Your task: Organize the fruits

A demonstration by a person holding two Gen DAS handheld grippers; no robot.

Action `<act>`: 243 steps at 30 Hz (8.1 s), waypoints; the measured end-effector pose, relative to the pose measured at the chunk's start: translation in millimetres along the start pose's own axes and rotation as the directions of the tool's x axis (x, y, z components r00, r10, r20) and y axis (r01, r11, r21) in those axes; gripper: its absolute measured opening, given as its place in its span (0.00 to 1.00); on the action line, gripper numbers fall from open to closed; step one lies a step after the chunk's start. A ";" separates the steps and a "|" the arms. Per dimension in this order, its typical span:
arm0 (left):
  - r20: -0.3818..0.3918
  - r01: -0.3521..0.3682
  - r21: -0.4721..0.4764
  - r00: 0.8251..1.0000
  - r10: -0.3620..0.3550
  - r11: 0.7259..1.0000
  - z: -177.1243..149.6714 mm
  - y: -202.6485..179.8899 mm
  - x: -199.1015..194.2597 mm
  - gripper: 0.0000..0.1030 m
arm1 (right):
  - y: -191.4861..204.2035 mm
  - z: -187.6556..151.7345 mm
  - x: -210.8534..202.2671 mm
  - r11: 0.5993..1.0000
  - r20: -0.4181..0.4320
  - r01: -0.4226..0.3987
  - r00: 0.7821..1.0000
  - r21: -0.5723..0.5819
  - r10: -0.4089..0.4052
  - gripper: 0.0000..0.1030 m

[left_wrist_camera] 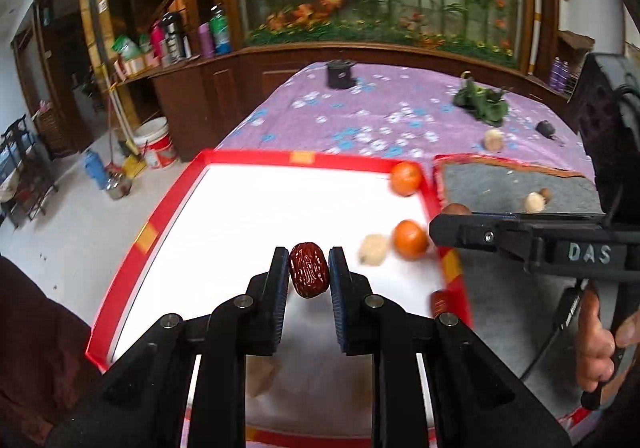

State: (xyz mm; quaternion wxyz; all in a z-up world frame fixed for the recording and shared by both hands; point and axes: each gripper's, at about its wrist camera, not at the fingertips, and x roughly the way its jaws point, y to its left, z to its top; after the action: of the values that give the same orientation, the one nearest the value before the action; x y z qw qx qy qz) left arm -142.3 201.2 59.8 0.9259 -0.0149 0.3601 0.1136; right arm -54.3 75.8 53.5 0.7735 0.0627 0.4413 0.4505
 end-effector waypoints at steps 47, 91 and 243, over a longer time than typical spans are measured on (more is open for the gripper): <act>-0.089 0.268 0.351 0.964 -0.252 0.897 35.9 -209.6 27.2 0.69 | -184.1 -11.9 -113.2 0.915 0.064 0.363 0.923 0.175 -0.379 0.21; 0.016 0.218 0.297 0.972 -0.233 0.930 56.9 -211.0 9.4 0.26 | -221.0 -15.4 -160.8 0.896 0.203 0.182 0.938 0.406 -0.282 0.21; 0.475 -0.258 -0.084 0.839 0.266 0.962 -32.8 -23.4 -217.1 1.00 | 98.7 -17.5 -187.0 0.977 0.436 0.212 0.881 -0.011 -0.186 0.42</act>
State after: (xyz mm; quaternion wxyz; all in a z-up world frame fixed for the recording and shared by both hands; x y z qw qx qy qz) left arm -314.1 131.5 179.8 0.9617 0.0557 0.1157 0.2421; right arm -168.9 -12.3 208.8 0.8956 0.0930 0.2495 0.3563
